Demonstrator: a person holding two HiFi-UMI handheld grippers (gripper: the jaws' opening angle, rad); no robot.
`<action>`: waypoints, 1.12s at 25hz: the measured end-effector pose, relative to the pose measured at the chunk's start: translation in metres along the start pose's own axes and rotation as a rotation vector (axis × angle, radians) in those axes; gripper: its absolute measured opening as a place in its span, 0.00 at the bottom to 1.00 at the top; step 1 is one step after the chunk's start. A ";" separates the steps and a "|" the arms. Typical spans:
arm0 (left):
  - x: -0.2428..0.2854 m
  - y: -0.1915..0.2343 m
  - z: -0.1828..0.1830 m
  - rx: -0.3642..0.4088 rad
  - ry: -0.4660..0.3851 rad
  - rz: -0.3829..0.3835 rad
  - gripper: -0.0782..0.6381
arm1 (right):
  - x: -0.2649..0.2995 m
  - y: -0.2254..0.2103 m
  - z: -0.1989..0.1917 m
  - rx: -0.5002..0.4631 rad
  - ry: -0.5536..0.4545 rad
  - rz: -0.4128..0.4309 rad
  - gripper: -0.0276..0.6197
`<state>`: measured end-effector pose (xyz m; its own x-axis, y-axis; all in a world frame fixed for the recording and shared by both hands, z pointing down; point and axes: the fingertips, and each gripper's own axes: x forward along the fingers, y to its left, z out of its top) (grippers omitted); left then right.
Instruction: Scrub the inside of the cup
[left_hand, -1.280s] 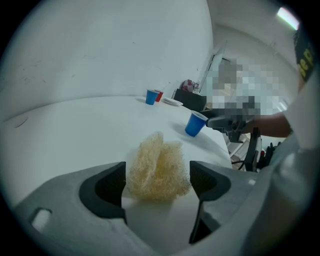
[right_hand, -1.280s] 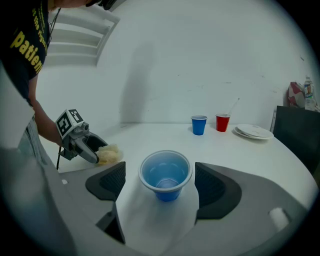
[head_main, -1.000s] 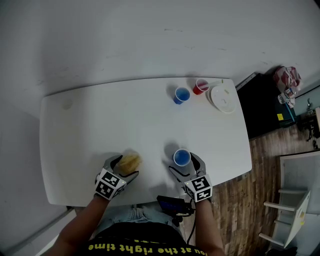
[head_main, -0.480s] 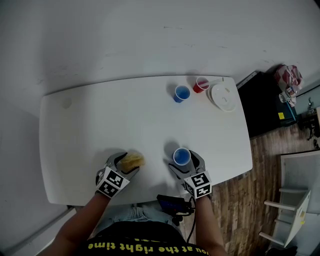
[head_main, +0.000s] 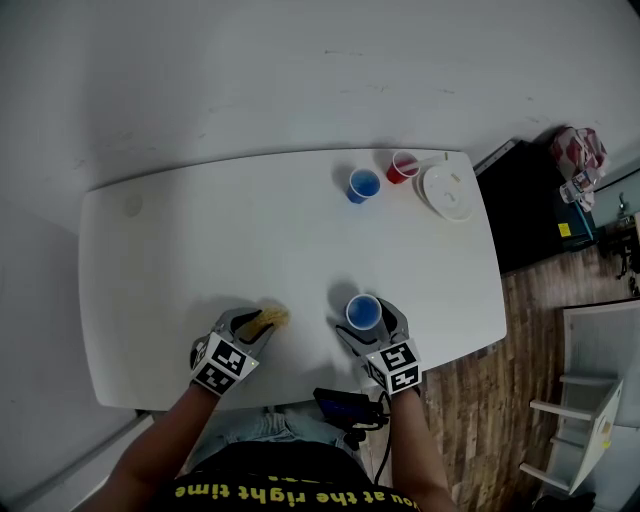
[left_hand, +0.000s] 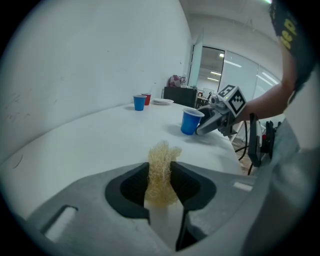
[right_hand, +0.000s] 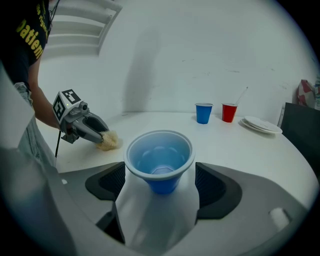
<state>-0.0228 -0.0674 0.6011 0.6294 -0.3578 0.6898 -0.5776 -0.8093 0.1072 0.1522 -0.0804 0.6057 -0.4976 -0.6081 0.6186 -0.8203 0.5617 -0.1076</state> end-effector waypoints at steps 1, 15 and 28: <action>-0.001 0.000 0.001 -0.010 -0.001 -0.001 0.29 | 0.001 0.000 -0.001 -0.001 -0.001 0.000 0.71; -0.016 -0.004 0.041 -0.036 -0.102 -0.030 0.27 | 0.011 -0.010 -0.006 -0.060 -0.013 -0.087 0.65; -0.025 -0.011 0.060 0.002 -0.135 -0.042 0.27 | 0.013 0.000 0.011 -0.149 -0.044 -0.091 0.49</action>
<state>-0.0003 -0.0775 0.5397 0.7174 -0.3829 0.5820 -0.5481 -0.8259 0.1322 0.1421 -0.0946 0.6051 -0.4380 -0.6820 0.5857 -0.8130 0.5785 0.0656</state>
